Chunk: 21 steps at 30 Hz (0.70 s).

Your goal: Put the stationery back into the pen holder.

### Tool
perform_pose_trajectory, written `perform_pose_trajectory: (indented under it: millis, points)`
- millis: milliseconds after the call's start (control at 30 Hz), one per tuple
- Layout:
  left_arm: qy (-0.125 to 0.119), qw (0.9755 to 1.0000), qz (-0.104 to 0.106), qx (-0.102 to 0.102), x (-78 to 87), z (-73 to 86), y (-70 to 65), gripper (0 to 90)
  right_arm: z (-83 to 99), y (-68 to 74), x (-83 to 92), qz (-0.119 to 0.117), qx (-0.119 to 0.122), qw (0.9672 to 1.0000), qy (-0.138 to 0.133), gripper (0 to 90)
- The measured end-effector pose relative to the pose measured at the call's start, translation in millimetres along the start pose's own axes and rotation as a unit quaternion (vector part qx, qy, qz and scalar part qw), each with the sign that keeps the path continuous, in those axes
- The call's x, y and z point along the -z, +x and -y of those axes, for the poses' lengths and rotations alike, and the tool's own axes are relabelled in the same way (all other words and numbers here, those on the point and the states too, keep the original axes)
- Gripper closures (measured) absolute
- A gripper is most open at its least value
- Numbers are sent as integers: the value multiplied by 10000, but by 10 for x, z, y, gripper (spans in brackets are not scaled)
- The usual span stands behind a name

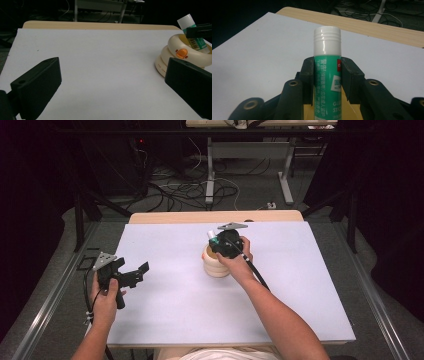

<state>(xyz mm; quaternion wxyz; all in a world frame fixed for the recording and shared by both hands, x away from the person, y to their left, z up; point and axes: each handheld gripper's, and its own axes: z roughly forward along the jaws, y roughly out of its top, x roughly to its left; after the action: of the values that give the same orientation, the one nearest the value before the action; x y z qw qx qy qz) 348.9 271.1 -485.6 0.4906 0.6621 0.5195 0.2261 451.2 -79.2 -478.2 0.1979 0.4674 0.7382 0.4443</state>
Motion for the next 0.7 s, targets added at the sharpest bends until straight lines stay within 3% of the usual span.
perform_pose_trajectory:
  millis: [400,700]
  points:
    - [-13,10000,-8,-5,2,1,5,5,51,13,-8,11,131,9999,2,655]
    - [-7,10000,-10,-3,-3,4,1,5,140,-25,-27,13,83,9999,80,655]
